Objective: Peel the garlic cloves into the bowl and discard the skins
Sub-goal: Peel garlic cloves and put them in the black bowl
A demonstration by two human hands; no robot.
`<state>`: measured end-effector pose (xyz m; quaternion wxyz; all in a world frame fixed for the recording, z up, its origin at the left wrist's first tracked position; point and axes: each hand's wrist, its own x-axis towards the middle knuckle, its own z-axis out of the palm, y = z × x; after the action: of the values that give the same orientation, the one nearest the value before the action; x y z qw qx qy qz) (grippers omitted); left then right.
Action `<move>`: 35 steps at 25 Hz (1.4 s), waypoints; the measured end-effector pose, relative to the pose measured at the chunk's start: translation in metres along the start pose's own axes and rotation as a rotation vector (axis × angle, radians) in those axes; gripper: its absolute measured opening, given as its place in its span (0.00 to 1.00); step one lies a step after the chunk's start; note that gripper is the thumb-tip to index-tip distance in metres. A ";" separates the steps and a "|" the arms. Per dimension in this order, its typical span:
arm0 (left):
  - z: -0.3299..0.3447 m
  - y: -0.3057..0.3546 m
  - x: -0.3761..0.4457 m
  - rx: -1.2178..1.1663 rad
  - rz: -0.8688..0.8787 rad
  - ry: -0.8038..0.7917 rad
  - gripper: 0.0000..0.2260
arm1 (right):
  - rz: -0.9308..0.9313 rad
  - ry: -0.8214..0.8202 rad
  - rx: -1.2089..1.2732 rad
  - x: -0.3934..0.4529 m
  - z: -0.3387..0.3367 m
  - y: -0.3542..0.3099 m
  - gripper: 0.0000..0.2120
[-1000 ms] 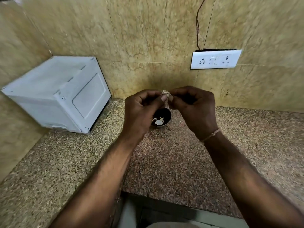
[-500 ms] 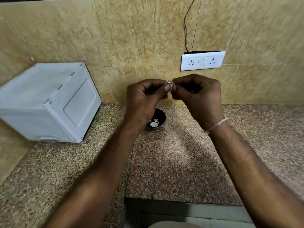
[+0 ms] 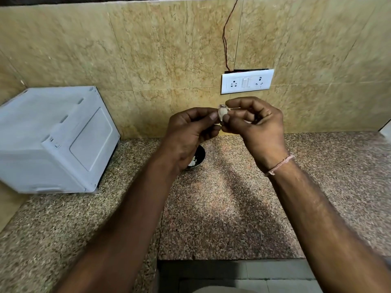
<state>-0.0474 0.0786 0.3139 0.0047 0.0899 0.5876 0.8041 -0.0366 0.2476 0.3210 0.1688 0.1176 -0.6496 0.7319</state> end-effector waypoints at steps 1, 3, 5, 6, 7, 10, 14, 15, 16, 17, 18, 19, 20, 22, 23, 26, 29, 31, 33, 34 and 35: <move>0.000 0.000 -0.001 0.032 0.005 0.008 0.05 | 0.001 0.003 -0.013 -0.001 -0.001 0.001 0.12; 0.001 0.001 -0.002 0.085 0.039 0.020 0.04 | -0.010 0.011 -0.060 0.000 -0.001 0.002 0.11; 0.002 0.001 -0.003 0.123 0.076 0.025 0.03 | -0.023 0.017 -0.093 0.000 -0.001 0.002 0.09; 0.002 0.001 -0.004 0.140 0.093 0.027 0.03 | -0.023 0.019 -0.094 0.000 -0.001 0.002 0.09; 0.003 0.001 -0.004 0.157 0.109 0.028 0.03 | -0.020 0.020 -0.093 0.001 -0.002 0.002 0.09; 0.004 0.000 -0.003 0.209 0.158 0.024 0.05 | -0.015 0.000 -0.078 0.002 -0.003 0.000 0.10; 0.006 -0.002 -0.001 0.294 0.240 0.048 0.05 | -0.063 -0.024 -0.082 0.003 -0.003 0.002 0.12; 0.006 -0.003 0.000 0.306 0.247 0.055 0.05 | -0.067 -0.021 -0.084 0.003 -0.003 0.004 0.12; 0.007 -0.004 0.001 0.316 0.247 0.060 0.05 | -0.069 -0.019 -0.084 0.003 -0.004 0.005 0.12; 0.008 -0.005 0.003 0.328 0.245 0.065 0.05 | -0.071 -0.016 -0.084 0.004 -0.004 0.007 0.12; 0.008 -0.007 0.004 0.341 0.243 0.068 0.05 | -0.073 -0.012 -0.084 0.004 -0.004 0.009 0.11; 0.008 -0.007 0.005 0.349 0.242 0.070 0.06 | -0.075 -0.006 -0.082 0.004 -0.004 0.011 0.11; 0.007 -0.008 0.006 0.349 0.239 0.070 0.06 | -0.078 0.002 -0.079 0.004 -0.004 0.012 0.11; 0.006 -0.007 0.008 0.333 0.224 0.061 0.06 | -0.084 0.017 -0.086 0.004 -0.004 0.015 0.11; 0.005 -0.006 0.009 0.323 0.213 0.054 0.07 | -0.089 0.018 -0.099 0.004 -0.005 0.015 0.11; 0.005 -0.005 0.010 0.315 0.193 0.054 0.07 | -0.099 0.010 -0.121 0.006 -0.007 0.017 0.10; 0.008 -0.007 0.012 0.332 0.202 0.085 0.07 | -0.112 0.012 -0.129 0.007 -0.006 0.019 0.10; 0.009 -0.008 0.013 0.347 0.209 0.091 0.07 | -0.116 0.008 -0.129 0.008 -0.006 0.020 0.10; 0.010 -0.009 0.013 0.357 0.212 0.092 0.06 | -0.105 0.003 -0.123 0.009 -0.007 0.019 0.10; 0.010 -0.010 0.014 0.363 0.211 0.099 0.06 | -0.100 0.002 -0.122 0.010 -0.007 0.020 0.10; 0.011 -0.010 0.014 0.369 0.208 0.108 0.06 | -0.096 0.003 -0.119 0.010 -0.008 0.020 0.10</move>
<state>-0.0609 0.0933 0.3094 -0.1263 0.1063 0.7118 0.6827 -0.0536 0.2545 0.3061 0.2112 0.1371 -0.6855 0.6831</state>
